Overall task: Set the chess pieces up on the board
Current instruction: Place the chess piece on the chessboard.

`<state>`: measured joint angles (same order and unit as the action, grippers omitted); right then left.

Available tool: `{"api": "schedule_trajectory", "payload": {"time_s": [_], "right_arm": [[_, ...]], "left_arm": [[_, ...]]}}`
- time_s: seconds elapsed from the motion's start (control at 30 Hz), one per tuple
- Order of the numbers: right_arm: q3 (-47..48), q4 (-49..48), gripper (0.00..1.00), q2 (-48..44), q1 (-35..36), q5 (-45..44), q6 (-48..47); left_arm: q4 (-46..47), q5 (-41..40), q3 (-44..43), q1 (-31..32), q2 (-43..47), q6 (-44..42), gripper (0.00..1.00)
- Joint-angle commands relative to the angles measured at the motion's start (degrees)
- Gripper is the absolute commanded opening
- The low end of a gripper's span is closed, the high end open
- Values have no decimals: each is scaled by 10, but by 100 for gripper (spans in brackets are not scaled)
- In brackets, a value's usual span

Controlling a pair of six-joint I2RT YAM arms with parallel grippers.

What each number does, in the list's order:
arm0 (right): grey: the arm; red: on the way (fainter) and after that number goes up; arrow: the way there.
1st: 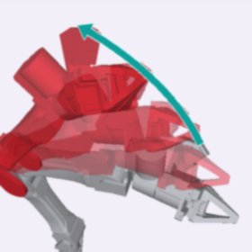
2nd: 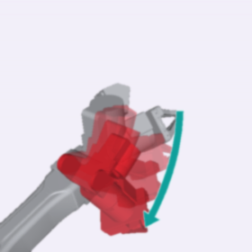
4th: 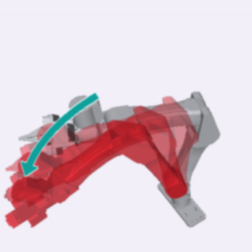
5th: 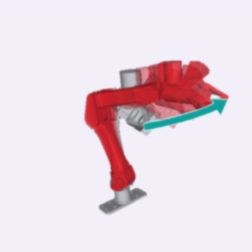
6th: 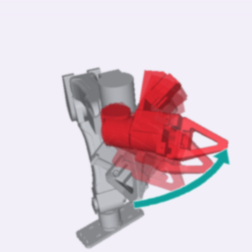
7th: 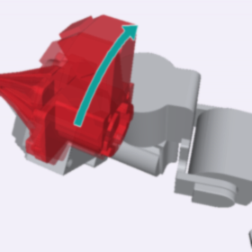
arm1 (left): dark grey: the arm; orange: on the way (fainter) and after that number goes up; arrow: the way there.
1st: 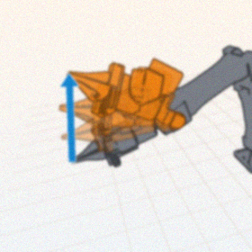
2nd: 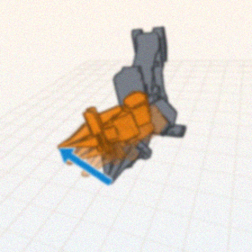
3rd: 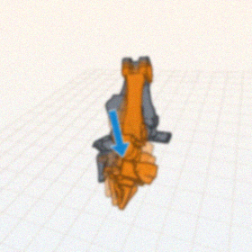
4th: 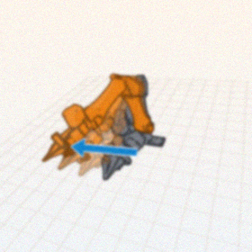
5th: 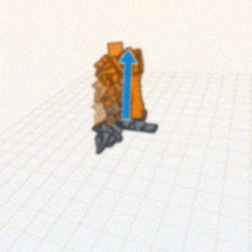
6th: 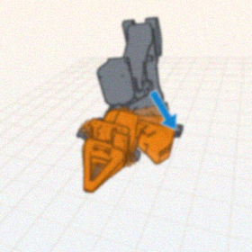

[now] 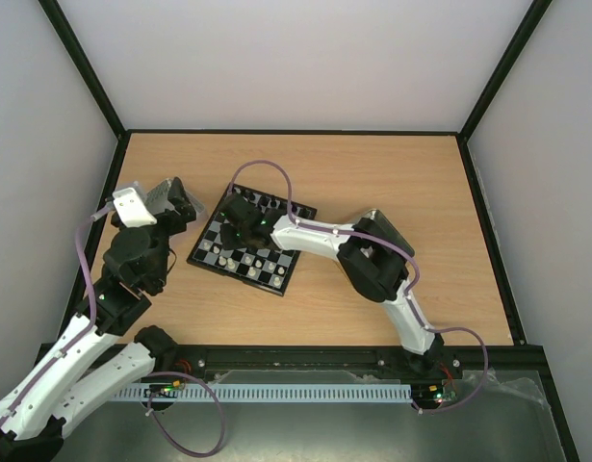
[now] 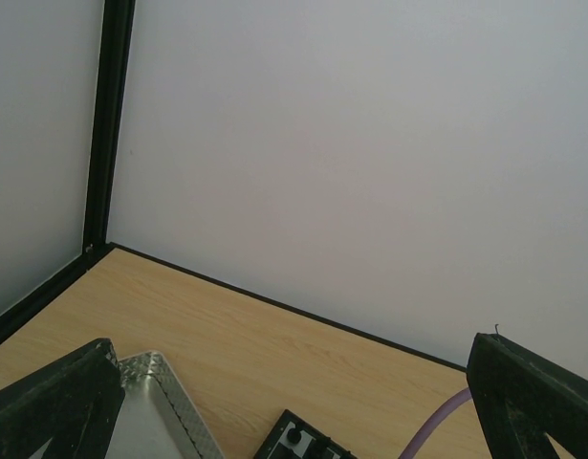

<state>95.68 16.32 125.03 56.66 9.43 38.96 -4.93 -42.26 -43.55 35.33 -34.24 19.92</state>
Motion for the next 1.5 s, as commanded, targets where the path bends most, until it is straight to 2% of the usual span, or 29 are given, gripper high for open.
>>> {"api": "schedule_trajectory", "payload": {"time_s": [0.0, 0.57, 0.93, 1.2, 1.47], "right_arm": [[30, 40, 8, 17, 6, 8, -12], [57, 90, 11, 39, 18, 8, -40], [59, 92, 21, 31, 19, 7, -45], [54, 89, 24, 1, 19, -23, -43], [4, 47, 30, -83, 15, -73, -29]], "left_arm": [[18, -9, 6, -3, 1, -3, 99], [18, -6, 8, -4, -1, -3, 99], [18, -5, 8, -4, -1, -2, 99], [17, -4, 7, -4, 0, -1, 100], [15, -2, 6, -4, 1, 0, 100]]}}
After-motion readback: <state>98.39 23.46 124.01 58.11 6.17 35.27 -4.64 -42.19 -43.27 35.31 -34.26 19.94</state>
